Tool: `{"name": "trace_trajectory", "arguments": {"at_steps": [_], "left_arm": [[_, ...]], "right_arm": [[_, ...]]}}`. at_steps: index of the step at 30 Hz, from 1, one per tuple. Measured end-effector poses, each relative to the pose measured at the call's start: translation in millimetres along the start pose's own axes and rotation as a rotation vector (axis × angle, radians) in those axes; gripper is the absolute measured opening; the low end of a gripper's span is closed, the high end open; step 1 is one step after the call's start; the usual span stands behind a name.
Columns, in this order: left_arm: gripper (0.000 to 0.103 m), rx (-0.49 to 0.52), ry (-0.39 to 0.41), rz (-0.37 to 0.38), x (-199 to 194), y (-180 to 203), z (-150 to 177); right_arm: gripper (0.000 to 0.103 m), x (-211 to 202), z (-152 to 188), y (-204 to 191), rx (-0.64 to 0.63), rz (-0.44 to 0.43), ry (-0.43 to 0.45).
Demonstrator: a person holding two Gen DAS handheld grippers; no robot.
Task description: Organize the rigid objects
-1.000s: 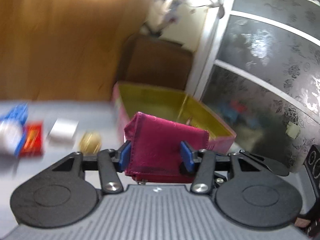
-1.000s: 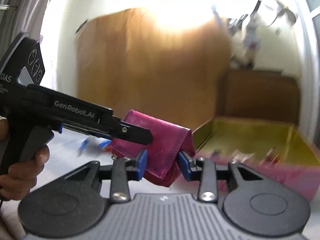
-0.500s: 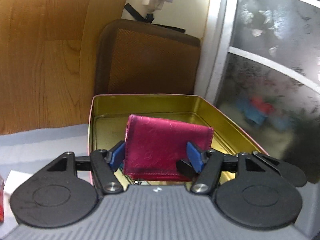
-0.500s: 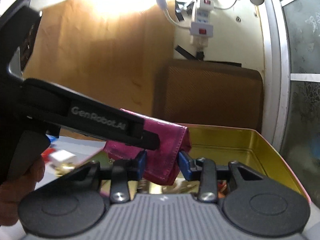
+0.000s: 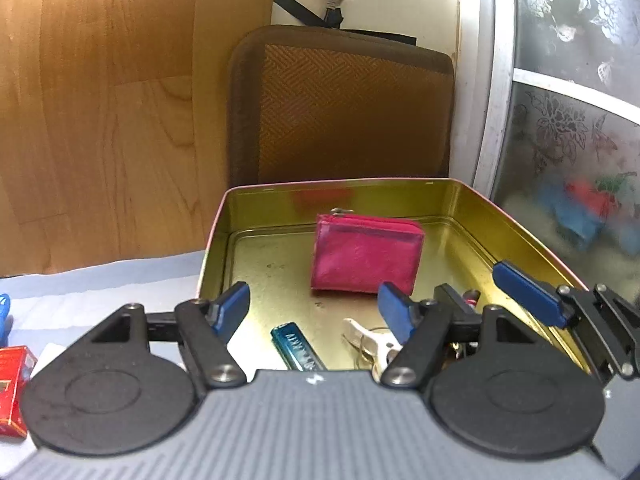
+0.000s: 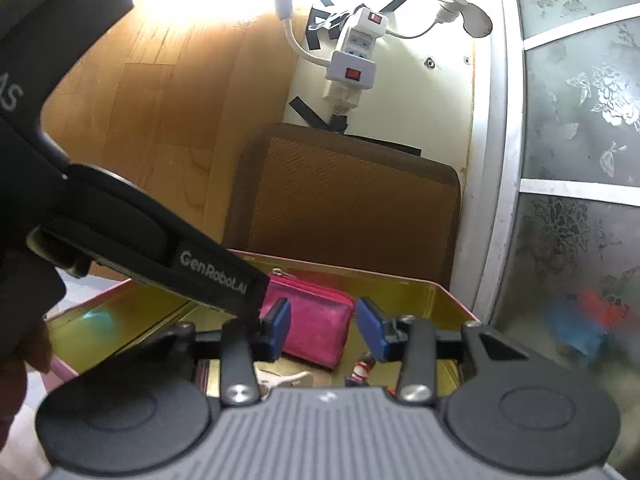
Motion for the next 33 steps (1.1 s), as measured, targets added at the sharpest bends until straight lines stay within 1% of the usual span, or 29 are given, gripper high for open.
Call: {"name": "trace_trajectory", "arguments": {"at_steps": [9, 21, 33], "left_arm": [[0.073, -0.001, 0.008, -0.023, -7.1, -2.5, -7.1], [0.073, -0.012, -0.017, -0.068, -11.5, -12.6, 2.5], [0.074, -0.001, -0.023, -0.114, -11.6, -21.2, 16.2]], "right_arm": [[0.039, 6.9, 0.6, 12.2, 0.067, -0.001, -0.029], [0.042, 11.6, 5.5, 32.1, 0.198, -0.009, -0.067], [0.048, 11.6, 5.6, 36.5, 0.237, -0.013, -0.064]]}}
Point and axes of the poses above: each gripper's, at about its wrist camera, not at the fingertips, and x roughly the way its jaws point, y to its right, z to its underside, the point moved 10 cm from there along x, roughly the way its jaws point, and after that the axes turned 3 degrees about y, right-handed, at the moved point
